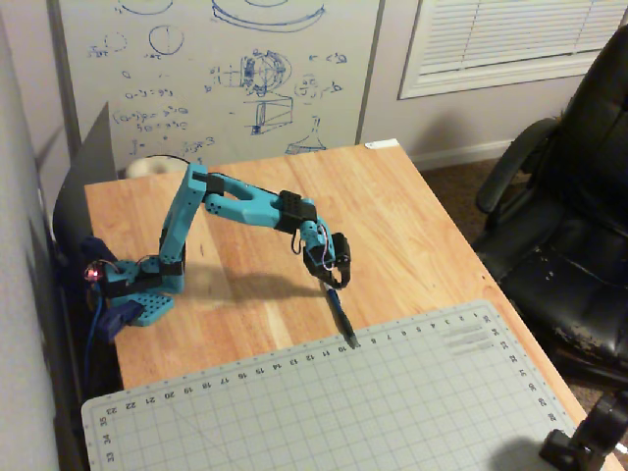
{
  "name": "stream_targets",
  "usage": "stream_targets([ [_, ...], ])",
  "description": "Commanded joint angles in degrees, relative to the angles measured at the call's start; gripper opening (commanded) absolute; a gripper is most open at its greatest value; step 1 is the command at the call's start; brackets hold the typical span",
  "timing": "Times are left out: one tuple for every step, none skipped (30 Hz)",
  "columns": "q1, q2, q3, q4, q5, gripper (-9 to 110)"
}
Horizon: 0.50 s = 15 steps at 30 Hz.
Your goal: Touch the pen.
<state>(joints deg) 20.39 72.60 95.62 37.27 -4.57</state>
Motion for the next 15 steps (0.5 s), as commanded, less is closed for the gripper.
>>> stream_targets([
  [0.35,1.23,-5.1,-0.53,-0.26,1],
  [0.35,0.88,-5.1,-0.44,-0.26,1],
  [0.35,0.79,-5.01,-0.35,-0.26,1],
  [0.26,0.7,-5.01,-0.35,-0.26,1],
  [0.26,0.62,-4.92,-0.35,-0.26,1],
  [0.26,0.62,-4.92,-0.35,-0.26,1],
  [0.26,0.26,-4.83,-0.35,-0.26,1],
  [0.26,-0.35,-4.83,-0.35,-0.26,1],
  [0.26,-1.05,-4.92,-0.35,-0.26,1],
  [0.26,-1.67,-5.01,-0.35,-0.26,1],
  [0.26,-1.93,-5.01,-0.35,-0.26,1],
  [0.26,-2.2,-5.01,-0.35,-0.26,1],
  [0.18,-2.29,-5.01,-0.35,-0.26,1],
  [0.18,-2.37,-5.01,-0.35,-0.26,1],
  [0.09,-2.37,-5.01,-0.35,-0.26,1],
])
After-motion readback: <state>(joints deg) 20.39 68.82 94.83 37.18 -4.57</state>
